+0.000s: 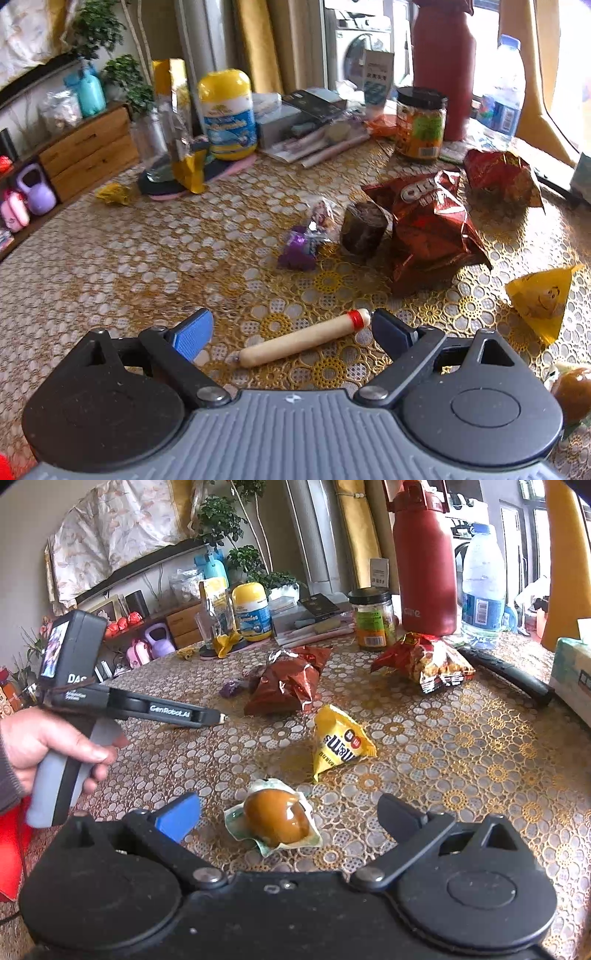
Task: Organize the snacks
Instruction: 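Grasp the wooden stick with the left gripper while the right gripper grasps the yellow M&M's packet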
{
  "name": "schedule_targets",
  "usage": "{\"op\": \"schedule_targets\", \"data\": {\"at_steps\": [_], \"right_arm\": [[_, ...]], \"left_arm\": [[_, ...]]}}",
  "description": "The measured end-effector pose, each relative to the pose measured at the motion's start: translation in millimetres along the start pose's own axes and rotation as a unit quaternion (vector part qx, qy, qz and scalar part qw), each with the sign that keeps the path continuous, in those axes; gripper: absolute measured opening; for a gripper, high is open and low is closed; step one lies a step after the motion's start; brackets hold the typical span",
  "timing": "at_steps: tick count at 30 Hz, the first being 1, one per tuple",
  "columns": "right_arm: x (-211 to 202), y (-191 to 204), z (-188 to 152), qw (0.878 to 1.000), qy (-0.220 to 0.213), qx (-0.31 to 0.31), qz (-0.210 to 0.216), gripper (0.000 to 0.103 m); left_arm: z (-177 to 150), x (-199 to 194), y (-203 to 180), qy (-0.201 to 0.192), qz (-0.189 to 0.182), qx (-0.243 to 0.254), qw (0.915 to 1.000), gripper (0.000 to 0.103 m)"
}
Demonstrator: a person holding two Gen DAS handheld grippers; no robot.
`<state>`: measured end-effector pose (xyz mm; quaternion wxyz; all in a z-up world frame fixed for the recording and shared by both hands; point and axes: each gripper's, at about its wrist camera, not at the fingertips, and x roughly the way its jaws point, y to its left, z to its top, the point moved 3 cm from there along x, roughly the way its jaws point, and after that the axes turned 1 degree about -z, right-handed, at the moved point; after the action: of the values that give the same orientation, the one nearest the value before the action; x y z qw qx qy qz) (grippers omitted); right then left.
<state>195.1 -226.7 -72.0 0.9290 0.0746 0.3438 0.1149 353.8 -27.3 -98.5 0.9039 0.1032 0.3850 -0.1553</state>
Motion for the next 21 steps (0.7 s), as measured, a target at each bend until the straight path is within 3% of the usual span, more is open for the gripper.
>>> {"op": "schedule_targets", "data": {"at_steps": [2, 4, 8, 10, 21], "right_arm": [[1, 1, -1, 1.000, 0.001, 0.000, 0.001, 0.103], [1, 1, -1, 1.000, 0.002, 0.001, 0.001, 0.103], [2, 3, 0, 1.000, 0.002, 0.001, 0.001, 0.103], [2, 4, 0, 1.000, 0.002, 0.000, 0.002, 0.103], [13, -3, 11, 1.000, -0.014, 0.009, -0.018, 0.103]], "left_arm": [[-1, 3, 2, 0.001, -0.015, -0.006, 0.9999, 0.087], [-1, 1, 3, 0.001, -0.035, -0.018, 0.9992, 0.074], [-2, -2, -3, 0.000, -0.042, -0.008, 0.9991, 0.057], [-1, -5, -6, 0.002, -0.044, -0.007, 0.9990, 0.038], [-13, -22, -18, 0.008, -0.017, -0.034, 0.9992, 0.011]]}}
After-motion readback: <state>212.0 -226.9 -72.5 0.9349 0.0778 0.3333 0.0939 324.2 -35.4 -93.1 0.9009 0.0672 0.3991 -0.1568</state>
